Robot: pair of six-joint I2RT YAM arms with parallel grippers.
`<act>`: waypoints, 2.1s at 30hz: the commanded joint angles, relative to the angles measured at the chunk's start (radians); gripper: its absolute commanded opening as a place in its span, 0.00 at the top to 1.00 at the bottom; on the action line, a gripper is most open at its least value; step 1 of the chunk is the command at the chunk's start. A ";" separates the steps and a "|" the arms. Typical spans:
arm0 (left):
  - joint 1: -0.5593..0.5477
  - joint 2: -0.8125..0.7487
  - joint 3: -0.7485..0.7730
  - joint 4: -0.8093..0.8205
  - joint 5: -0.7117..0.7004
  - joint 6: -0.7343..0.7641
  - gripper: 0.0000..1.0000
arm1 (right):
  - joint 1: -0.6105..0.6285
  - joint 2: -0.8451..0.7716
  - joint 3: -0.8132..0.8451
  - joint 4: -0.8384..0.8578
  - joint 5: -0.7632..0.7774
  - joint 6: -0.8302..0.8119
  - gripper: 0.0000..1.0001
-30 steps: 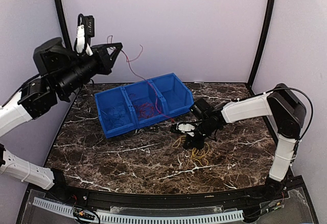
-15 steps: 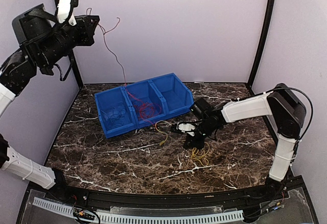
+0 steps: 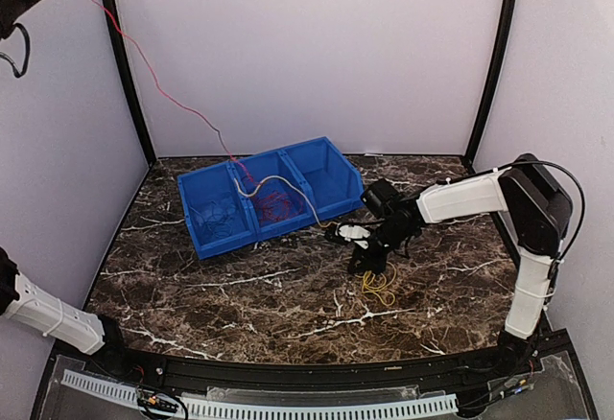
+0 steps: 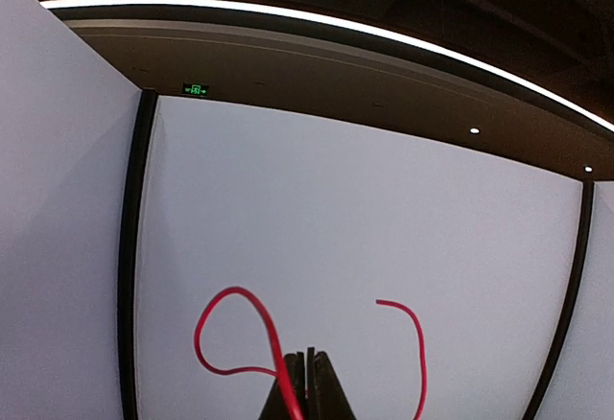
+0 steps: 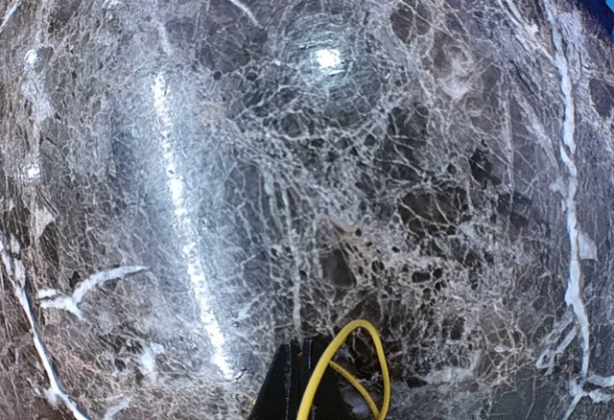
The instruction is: Untangle the cables
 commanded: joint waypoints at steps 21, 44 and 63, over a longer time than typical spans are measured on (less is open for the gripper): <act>0.007 -0.006 -0.193 -0.109 0.050 -0.179 1.00 | -0.035 -0.147 0.075 -0.188 -0.090 -0.042 0.36; 0.159 0.240 -0.313 -0.247 0.482 -0.486 1.00 | -0.298 -0.648 -0.230 0.078 -0.100 0.133 0.02; 0.371 0.525 -0.136 -0.248 0.721 -0.549 1.00 | -0.340 -0.646 -0.322 0.112 -0.162 0.063 0.10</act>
